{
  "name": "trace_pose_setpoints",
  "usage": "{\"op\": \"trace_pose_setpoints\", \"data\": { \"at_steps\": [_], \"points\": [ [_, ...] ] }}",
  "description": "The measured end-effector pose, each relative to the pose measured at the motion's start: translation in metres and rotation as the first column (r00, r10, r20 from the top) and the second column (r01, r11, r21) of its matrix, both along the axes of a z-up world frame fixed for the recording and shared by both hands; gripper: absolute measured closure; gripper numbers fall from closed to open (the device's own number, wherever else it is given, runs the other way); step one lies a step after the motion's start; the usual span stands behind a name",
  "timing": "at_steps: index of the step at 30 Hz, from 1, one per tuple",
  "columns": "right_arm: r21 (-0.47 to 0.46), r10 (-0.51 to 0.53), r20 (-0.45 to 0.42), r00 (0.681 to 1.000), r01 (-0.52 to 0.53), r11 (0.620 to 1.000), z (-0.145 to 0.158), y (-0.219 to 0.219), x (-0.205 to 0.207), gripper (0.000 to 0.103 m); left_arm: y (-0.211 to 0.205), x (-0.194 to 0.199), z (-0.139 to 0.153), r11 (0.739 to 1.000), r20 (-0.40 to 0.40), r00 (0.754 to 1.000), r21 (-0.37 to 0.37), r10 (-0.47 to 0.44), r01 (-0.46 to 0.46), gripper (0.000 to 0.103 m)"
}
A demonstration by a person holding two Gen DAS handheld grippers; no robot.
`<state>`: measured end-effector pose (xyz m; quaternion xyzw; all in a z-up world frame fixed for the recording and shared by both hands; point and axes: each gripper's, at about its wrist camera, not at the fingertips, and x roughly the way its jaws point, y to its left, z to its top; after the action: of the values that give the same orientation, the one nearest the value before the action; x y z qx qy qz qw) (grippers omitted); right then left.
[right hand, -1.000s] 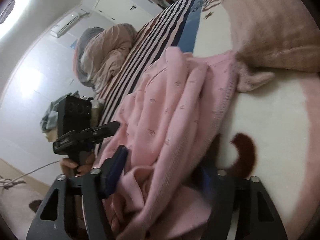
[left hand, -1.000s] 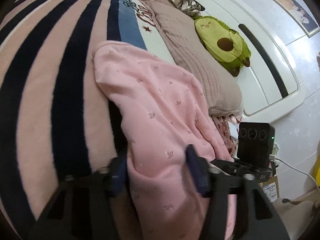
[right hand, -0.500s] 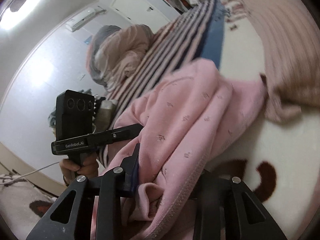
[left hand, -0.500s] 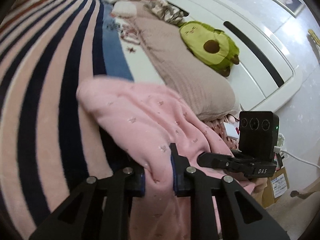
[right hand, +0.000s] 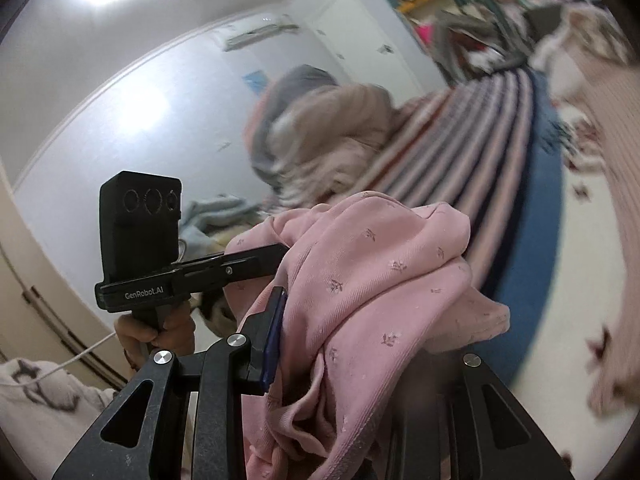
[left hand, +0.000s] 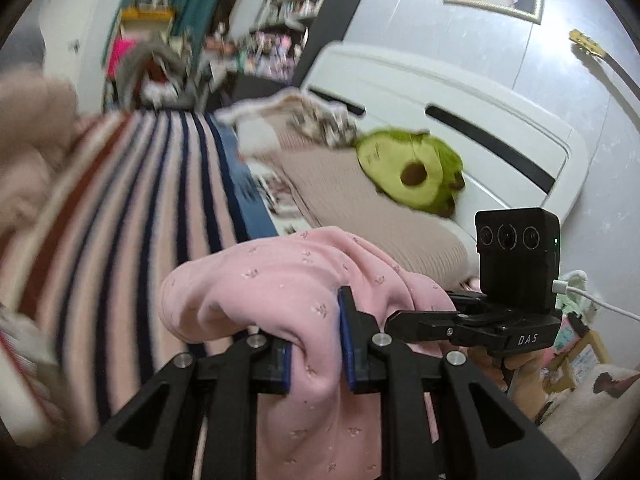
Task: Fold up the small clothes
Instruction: 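Carry the folded shirt with both grippers toward the clothes pile on the chair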
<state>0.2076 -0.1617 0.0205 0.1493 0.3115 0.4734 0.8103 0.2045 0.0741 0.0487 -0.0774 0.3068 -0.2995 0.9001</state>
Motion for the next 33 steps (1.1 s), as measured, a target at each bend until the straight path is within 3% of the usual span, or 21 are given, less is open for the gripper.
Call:
{"op": "trace_pose_setpoints", "data": {
  "at_steps": [6,11,16,20,25,29,33],
  "points": [
    [0.011,0.123,0.179,0.976,-0.128,0.992,0.074,0.076,0.001,0.077,0.066,-0.04,0.078,0.987,0.199,0.971,0.057,0.135,-0.149,0.088],
    [0.019,0.249,0.3,0.921,-0.266,0.964,0.124,0.146,-0.009,0.077,0.131,-0.089,0.137,0.948,0.334,0.902,0.067,0.273,-0.312,0.088],
    [0.029,0.375,0.354,0.857,-0.41,0.911,0.155,0.222,-0.022,0.077,0.189,-0.13,0.169,0.893,0.411,0.828,0.069,0.381,-0.445,0.088],
    [-0.001,0.448,0.373,0.813,-0.482,0.876,0.162,0.272,-0.031,0.077,0.23,-0.153,0.176,0.843,0.441,0.778,0.085,0.446,-0.532,0.088],
    [-0.045,0.495,0.395,0.774,-0.522,0.852,0.167,0.317,-0.039,0.077,0.274,-0.154,0.181,0.809,0.439,0.749,0.08,0.496,-0.582,0.088],
    [-0.076,0.509,0.398,0.763,-0.526,0.847,0.165,0.342,-0.033,0.077,0.307,-0.14,0.172,0.789,0.41,0.74,0.076,0.533,-0.61,0.088],
    [-0.111,0.514,0.376,0.771,-0.514,0.851,0.147,0.36,-0.015,0.077,0.331,-0.106,0.147,0.777,0.335,0.751,0.081,0.569,-0.625,0.087]
  ]
}}
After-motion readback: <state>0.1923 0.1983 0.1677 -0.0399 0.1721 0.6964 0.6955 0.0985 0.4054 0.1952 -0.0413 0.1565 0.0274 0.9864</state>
